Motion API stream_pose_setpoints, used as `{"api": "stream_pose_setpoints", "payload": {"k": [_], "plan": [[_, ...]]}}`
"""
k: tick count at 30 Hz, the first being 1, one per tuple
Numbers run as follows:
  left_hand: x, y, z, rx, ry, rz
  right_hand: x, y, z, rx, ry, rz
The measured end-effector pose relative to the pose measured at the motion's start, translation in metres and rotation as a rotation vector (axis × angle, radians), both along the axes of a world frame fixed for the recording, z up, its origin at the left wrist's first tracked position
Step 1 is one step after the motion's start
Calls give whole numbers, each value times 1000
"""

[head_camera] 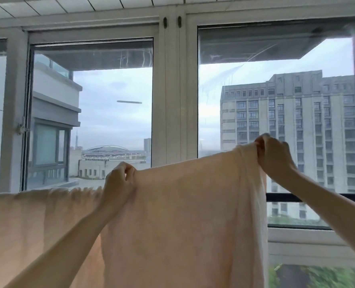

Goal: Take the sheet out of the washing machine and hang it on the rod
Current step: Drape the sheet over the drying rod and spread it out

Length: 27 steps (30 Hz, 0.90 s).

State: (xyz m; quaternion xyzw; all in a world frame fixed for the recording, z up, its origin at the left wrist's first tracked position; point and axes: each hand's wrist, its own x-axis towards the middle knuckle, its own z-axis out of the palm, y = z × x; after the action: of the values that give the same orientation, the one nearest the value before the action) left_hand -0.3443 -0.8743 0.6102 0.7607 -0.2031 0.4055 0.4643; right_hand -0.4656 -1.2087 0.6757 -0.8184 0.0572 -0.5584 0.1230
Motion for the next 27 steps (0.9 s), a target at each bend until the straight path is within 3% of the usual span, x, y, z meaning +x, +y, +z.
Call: {"api": "stream_pose_setpoints", "payload": {"k": [4,7,11,15,18,22,27], "plan": [[-2,-17,-12,146,-54,30,-7,-19,-13,-41,61,-21],[-8,-24,-15,236,-127,60,-6,-21,-25,-114,249,26],[-21,-34,-16,351,-222,70,-6,0,-30,-176,461,229],[-26,-37,-19,348,-220,63,-9,37,-44,-308,702,383],[-21,-30,-19,316,-208,53,-8,49,-55,-433,603,333],[-23,-28,-17,276,-206,59,-6,46,-53,-391,491,372],[-25,-34,-15,273,-214,61,-9,19,-51,-349,313,230]]}}
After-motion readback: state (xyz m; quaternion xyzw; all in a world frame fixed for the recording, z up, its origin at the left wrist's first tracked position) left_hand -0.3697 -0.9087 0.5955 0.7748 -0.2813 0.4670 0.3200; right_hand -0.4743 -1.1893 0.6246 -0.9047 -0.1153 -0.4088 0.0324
